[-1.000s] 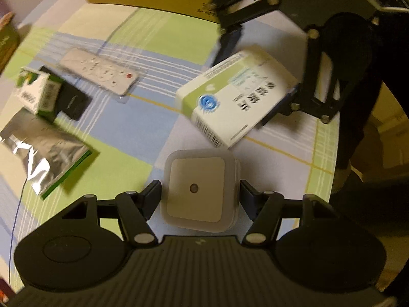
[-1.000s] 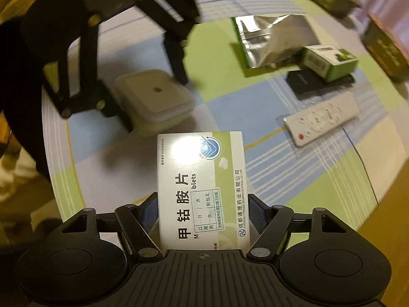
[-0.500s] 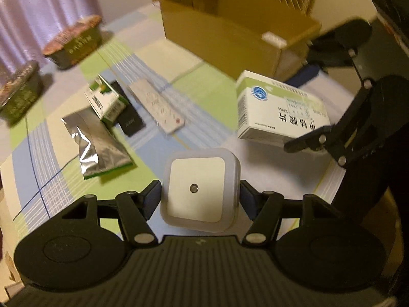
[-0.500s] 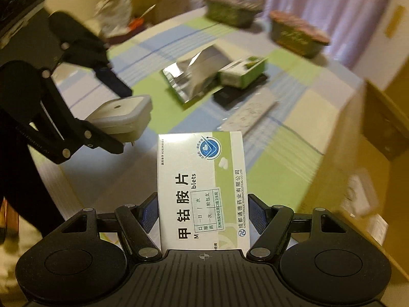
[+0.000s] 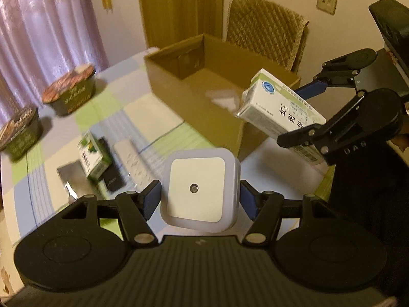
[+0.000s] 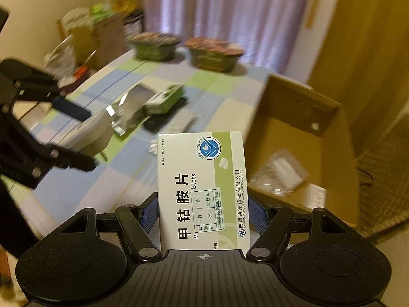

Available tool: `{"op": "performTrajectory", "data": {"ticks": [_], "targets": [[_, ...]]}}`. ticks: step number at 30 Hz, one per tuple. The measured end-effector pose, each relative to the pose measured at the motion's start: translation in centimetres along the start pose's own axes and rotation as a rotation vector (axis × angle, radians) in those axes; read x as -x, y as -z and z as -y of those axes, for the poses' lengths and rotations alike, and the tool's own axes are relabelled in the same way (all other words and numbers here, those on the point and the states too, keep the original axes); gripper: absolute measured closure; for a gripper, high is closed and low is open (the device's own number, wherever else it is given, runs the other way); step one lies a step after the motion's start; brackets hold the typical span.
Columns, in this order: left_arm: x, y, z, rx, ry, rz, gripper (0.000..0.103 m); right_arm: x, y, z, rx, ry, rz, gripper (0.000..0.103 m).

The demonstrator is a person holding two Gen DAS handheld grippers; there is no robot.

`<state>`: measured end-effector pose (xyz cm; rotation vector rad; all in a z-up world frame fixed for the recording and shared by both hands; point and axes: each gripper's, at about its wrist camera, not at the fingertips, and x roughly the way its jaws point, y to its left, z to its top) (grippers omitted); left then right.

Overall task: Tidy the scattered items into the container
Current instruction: 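Carry the night-light and medicine box over the cardboard box with both grippers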

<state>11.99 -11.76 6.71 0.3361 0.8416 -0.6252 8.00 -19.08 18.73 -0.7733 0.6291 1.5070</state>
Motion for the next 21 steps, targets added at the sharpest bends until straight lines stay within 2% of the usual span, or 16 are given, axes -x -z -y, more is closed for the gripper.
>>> {"op": "performTrajectory", "data": {"ticks": [9, 21], "targets": [[-1.7, -4.1, 2.7, -0.015, 0.018, 0.044, 0.042, 1.3, -0.1, 4.7, -0.091, 0.068, 0.037, 0.029], [-3.4, -6.4, 4.1, -0.021, 0.026, 0.049, 0.042, 1.2, 0.7, 7.8, -0.152, 0.080, 0.043, 0.029]]}}
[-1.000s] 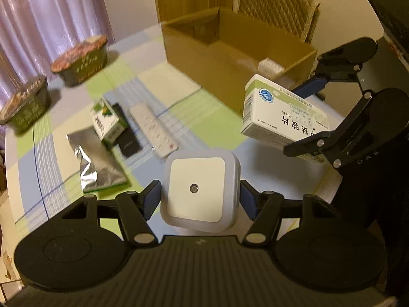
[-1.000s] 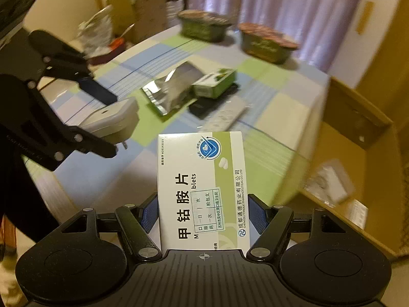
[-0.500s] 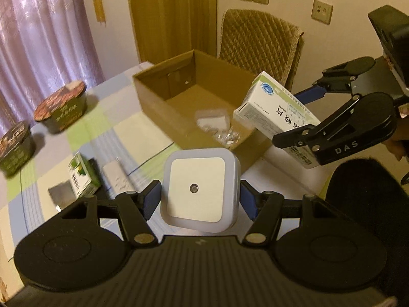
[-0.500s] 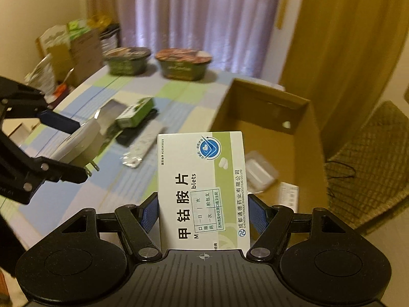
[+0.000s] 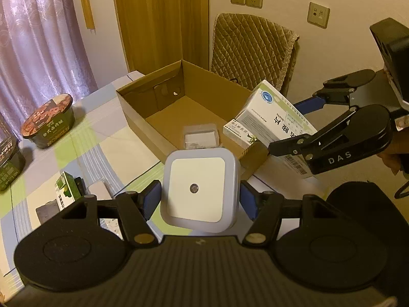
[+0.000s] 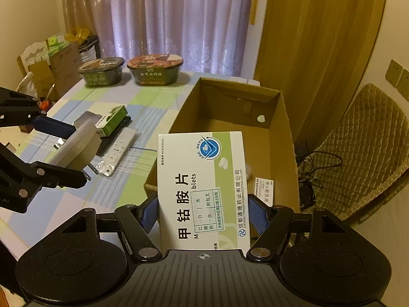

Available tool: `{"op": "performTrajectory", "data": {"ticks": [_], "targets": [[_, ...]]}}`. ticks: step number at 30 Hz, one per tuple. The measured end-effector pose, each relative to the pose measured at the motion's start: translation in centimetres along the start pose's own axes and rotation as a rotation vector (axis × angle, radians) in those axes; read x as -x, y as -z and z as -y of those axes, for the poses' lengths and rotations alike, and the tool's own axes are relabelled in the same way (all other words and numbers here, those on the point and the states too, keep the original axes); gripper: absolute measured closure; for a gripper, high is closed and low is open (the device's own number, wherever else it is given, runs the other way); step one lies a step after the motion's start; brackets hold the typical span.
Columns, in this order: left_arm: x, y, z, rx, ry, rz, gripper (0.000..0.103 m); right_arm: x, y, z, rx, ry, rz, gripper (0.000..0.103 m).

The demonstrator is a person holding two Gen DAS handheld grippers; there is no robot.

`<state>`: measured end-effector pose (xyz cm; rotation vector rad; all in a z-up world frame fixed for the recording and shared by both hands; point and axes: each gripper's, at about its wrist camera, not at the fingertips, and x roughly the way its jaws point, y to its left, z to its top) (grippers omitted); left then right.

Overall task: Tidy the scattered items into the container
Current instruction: 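Carry the night-light and medicine box over the cardboard box with both grippers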

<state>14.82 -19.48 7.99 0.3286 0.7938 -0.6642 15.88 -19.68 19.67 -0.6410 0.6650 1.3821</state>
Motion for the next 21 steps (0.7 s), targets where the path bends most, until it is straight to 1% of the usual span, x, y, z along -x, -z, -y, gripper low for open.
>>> {"op": "performTrajectory", "data": {"ticks": [12, 21], "targets": [[-0.9, -1.1, 0.0, 0.025, -0.004, 0.012, 0.042, -0.1, 0.1, 1.4, -0.025, 0.028, -0.009, 0.029], [-1.5, -1.3, 0.1, 0.054, 0.009, 0.016, 0.042, -0.3, -0.1, 1.8, -0.032, 0.030, -0.009, 0.029]]}}
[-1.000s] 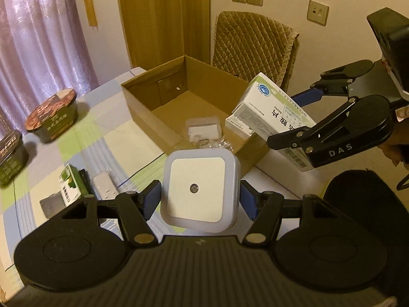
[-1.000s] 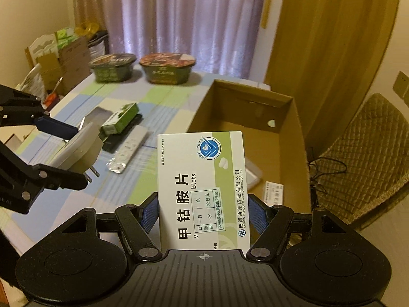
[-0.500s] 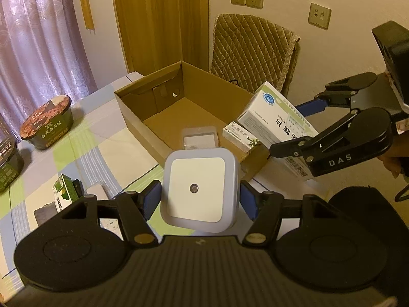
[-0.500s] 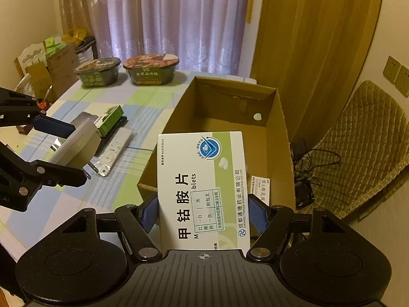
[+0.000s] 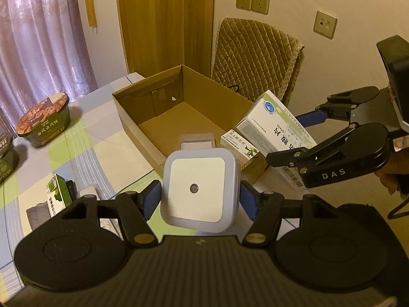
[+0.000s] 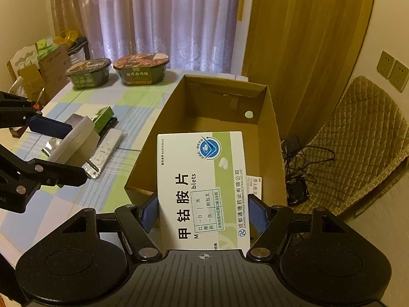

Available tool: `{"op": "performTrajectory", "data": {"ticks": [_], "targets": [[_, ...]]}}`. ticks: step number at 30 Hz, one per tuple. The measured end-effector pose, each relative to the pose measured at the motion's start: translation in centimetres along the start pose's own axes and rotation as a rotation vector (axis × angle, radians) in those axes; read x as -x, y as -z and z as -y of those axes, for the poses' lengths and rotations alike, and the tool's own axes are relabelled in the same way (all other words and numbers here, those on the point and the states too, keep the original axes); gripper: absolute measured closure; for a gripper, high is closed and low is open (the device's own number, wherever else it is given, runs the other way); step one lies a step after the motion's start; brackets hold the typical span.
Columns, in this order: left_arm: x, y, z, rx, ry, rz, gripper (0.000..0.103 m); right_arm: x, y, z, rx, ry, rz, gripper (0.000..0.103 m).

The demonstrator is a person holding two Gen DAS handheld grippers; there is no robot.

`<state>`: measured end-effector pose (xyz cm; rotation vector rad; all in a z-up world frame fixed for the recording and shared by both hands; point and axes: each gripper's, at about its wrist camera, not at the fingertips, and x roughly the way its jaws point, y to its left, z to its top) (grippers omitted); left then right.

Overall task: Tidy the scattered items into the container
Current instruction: 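Carry the night-light and medicine box over the cardboard box with both grippers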

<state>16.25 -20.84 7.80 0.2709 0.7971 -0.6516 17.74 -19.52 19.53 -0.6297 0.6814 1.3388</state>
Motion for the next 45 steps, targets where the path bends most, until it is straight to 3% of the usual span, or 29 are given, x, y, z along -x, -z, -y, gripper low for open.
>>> {"op": "performTrajectory", "data": {"ticks": [15, 27, 45], "targets": [[-2.3, -2.3, -0.1, 0.065, -0.038, 0.021, 0.042, -1.4, -0.9, 2.1, -0.023, 0.024, 0.018, 0.029], [-7.1, -4.4, 0.6, 0.085, -0.039, 0.029, 0.042, -4.0, -2.6, 4.9, -0.062, 0.030, 0.026, 0.029], [-11.0, -4.6, 0.2, 0.064, -0.059, 0.008, 0.042, -7.1, -3.5, 6.3, -0.081, 0.028, 0.007, 0.030]]}}
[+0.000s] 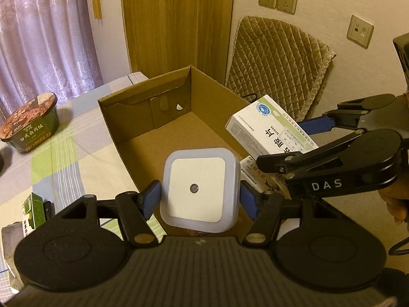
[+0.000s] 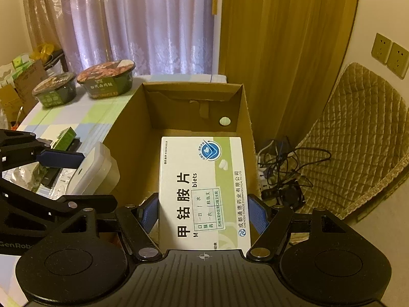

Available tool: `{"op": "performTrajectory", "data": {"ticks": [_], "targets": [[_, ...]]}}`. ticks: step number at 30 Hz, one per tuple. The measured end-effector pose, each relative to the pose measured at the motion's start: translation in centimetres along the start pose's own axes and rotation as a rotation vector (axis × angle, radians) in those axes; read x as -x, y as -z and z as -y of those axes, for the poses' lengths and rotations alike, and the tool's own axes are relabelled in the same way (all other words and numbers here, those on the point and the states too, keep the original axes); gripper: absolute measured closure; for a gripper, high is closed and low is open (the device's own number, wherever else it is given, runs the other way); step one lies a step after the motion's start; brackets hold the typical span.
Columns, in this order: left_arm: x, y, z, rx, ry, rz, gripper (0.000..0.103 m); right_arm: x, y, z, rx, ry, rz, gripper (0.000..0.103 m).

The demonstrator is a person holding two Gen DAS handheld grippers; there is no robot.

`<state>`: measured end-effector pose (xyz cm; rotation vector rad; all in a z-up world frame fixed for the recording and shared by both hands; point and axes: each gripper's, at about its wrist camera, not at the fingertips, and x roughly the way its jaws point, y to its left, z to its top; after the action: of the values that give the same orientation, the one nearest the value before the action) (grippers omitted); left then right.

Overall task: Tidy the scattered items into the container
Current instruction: 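Carry the night-light and medicine box over the cardboard box with both grippers, then open the left gripper to drop the night-light while the right releases the medicine box inside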

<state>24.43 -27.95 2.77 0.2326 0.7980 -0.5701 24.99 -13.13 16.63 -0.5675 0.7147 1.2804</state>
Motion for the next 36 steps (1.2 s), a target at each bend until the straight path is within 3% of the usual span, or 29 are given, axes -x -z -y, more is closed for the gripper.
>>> {"op": "performTrajectory", "data": {"ticks": [36], "targets": [[1.6, 2.3, -2.8, 0.067, -0.028, 0.016, 0.039, -1.4, -1.4, -3.0, 0.074, 0.016, 0.015, 0.029]]}}
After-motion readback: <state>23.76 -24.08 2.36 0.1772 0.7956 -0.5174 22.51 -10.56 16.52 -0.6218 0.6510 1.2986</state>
